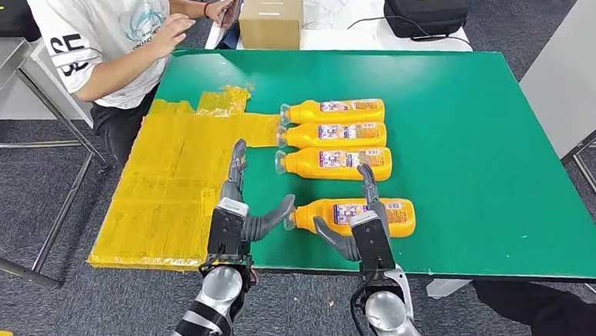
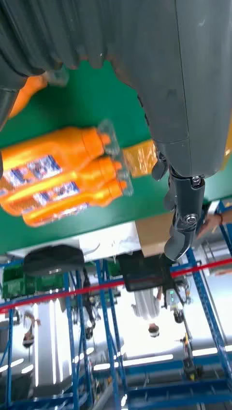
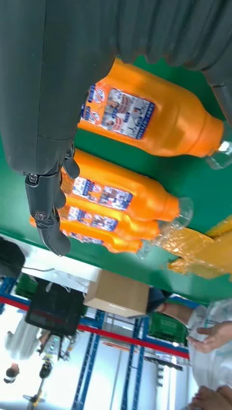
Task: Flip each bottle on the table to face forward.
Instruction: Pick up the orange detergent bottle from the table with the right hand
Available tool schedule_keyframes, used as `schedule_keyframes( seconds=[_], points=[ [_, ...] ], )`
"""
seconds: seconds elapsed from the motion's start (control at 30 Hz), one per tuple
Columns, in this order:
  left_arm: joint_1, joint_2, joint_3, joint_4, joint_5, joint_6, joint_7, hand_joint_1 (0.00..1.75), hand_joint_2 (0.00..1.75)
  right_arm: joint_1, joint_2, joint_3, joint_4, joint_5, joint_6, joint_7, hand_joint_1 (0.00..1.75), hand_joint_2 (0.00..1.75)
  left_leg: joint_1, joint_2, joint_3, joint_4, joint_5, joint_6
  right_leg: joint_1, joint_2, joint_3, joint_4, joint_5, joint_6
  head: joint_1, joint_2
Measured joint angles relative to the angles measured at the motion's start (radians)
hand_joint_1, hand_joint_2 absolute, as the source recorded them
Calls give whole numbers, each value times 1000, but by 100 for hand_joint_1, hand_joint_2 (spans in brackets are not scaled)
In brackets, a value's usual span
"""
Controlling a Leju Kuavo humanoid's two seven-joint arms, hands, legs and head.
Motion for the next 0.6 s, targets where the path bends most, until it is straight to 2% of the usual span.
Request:
schedule_keyframes(
  seconds=[0.17, 0.33, 0.47, 0.6],
  points=[
    [-26, -9, 4, 7, 10, -10, 9, 0, 175, 0, 8, 0, -4, 0, 2, -5, 0, 175, 0, 0, 0, 0, 0, 0, 0, 0, 0, 0, 0, 0, 0, 0],
    [-32, -12, -3, 13, 86, -70, 43, 0, 175, 1, 9, 0, -10, 0, -1, -5, 0, 175, 0, 0, 0, 0, 0, 0, 0, 0, 0, 0, 0, 0, 0, 0],
    [-32, -12, -3, 13, 86, -70, 43, 0, 175, 1, 9, 0, -10, 0, -1, -5, 0, 175, 0, 0, 0, 0, 0, 0, 0, 0, 0, 0, 0, 0, 0, 0],
    [-18, -9, -46, 20, 124, -48, 39, 0, 175, 21, 3, -11, -24, 22, -23, 1, 0, 175, 0, 0, 0, 0, 0, 0, 0, 0, 0, 0, 0, 0, 0, 0]
  ],
)
